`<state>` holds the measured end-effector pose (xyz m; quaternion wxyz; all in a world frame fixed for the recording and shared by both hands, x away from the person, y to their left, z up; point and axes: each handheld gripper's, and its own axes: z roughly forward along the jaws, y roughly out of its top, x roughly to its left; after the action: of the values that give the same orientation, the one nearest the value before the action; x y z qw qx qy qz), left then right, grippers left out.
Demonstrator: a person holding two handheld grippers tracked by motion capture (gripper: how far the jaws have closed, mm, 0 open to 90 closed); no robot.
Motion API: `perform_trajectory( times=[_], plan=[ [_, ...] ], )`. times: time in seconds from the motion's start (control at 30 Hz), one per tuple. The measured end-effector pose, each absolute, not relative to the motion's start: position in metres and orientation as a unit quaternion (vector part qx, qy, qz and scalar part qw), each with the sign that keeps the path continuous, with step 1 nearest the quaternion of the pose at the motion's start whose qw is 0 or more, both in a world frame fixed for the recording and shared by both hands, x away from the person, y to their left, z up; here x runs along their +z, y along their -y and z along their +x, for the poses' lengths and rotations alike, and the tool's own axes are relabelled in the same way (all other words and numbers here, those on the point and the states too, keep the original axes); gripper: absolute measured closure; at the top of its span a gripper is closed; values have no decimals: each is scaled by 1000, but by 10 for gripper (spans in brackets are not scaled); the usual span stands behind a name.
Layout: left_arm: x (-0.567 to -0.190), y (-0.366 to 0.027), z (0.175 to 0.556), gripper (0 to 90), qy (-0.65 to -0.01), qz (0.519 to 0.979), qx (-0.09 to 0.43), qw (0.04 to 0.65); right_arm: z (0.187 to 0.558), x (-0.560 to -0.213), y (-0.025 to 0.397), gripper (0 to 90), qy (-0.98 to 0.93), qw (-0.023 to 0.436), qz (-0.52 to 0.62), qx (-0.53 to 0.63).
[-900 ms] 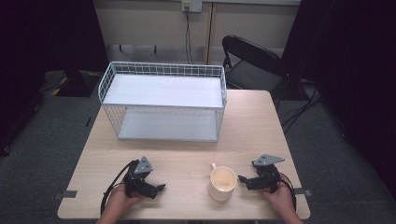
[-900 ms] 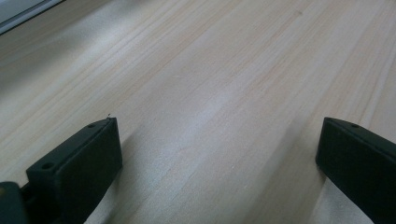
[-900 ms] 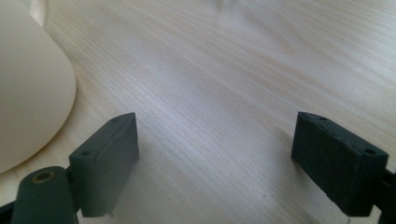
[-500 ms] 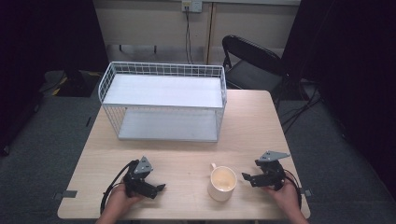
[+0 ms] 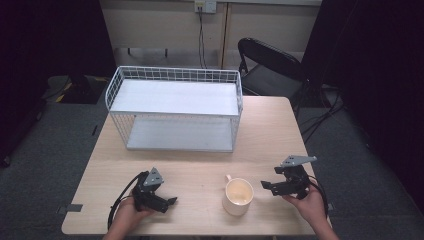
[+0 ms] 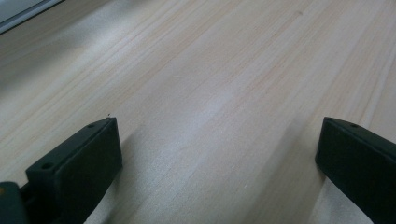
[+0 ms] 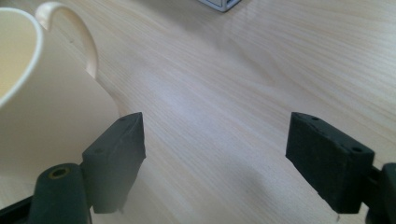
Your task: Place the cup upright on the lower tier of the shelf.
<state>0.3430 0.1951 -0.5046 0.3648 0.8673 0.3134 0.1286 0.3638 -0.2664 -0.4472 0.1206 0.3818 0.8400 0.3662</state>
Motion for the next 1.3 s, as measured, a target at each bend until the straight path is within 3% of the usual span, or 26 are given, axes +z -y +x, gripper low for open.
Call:
perform_trajectory(
  times=[0.9,1.3],
  plan=[
    [-505,-195,343,0,-313,867,129,365,360,-408,236,196,-853,117,334,384],
    [-505,-195,343,0,-313,867,129,365,357,-408,220,202,-859,100,316,390]
  ],
)
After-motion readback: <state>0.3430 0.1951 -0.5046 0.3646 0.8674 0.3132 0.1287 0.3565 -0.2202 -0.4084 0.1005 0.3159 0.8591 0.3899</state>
